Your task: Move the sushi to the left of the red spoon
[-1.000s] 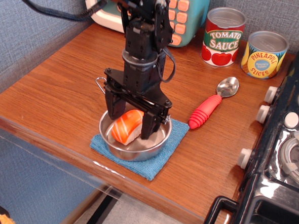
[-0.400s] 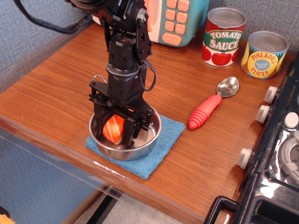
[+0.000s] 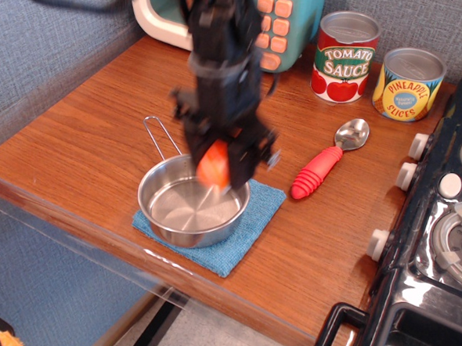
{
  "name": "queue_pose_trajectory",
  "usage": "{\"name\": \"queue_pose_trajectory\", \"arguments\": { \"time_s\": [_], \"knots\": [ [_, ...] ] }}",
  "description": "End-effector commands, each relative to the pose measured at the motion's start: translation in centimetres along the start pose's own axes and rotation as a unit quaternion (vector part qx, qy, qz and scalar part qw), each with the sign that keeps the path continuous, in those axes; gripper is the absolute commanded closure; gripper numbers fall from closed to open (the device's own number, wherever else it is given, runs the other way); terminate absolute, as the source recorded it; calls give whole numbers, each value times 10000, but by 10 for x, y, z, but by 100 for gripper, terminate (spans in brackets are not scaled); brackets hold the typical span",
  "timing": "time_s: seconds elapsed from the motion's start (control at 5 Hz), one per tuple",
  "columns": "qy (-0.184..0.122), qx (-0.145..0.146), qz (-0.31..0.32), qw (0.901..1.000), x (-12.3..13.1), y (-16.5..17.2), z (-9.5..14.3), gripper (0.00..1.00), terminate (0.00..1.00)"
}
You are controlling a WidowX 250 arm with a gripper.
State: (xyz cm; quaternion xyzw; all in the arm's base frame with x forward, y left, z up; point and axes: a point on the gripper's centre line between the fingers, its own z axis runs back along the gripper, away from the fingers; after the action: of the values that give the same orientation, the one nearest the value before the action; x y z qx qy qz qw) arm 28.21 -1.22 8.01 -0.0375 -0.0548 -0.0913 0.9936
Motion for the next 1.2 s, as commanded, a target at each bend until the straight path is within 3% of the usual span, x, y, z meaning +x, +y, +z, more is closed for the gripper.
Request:
{"name": "queue_pose_trajectory", "arguments": {
  "time_s": [0.0, 0.2, 0.6, 1.0],
  "knots": [
    [-841, 86, 307, 9959, 74, 12, 60, 100, 0],
    [-548, 302, 588, 9963, 94, 36, 35, 100, 0],
    [275, 537, 697, 9957, 99, 50, -27, 100, 0],
    [624, 519, 855, 9930, 106, 58, -62, 100, 0]
  ]
}}
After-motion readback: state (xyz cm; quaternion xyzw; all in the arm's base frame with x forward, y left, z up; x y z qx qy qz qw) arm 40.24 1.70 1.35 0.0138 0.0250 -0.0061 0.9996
